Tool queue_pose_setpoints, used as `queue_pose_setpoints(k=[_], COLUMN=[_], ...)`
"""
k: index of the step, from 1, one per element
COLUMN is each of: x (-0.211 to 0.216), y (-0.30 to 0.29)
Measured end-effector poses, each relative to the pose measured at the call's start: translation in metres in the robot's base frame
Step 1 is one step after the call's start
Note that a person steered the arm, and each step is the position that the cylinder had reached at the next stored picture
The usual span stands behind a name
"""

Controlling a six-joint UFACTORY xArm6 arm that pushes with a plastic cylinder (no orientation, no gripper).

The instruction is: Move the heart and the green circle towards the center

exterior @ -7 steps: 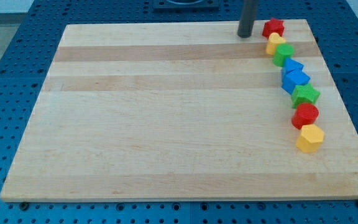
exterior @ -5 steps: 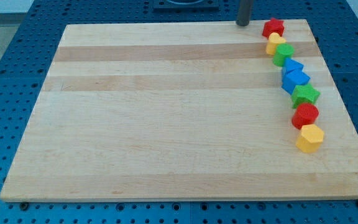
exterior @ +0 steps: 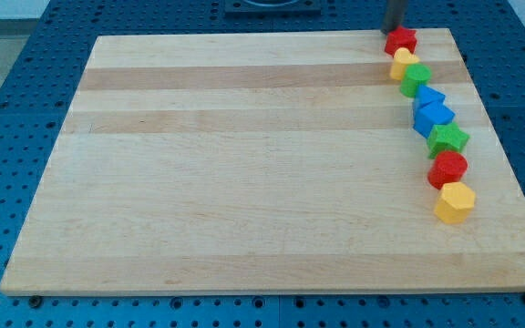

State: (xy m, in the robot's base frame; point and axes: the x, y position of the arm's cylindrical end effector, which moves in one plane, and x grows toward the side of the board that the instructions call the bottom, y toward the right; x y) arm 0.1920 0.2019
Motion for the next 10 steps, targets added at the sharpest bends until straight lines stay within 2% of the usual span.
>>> queue_pose_setpoints(k=[3,6,10], x=[0.009,0.083,0.087], y=[0.063,0.066,-0.065])
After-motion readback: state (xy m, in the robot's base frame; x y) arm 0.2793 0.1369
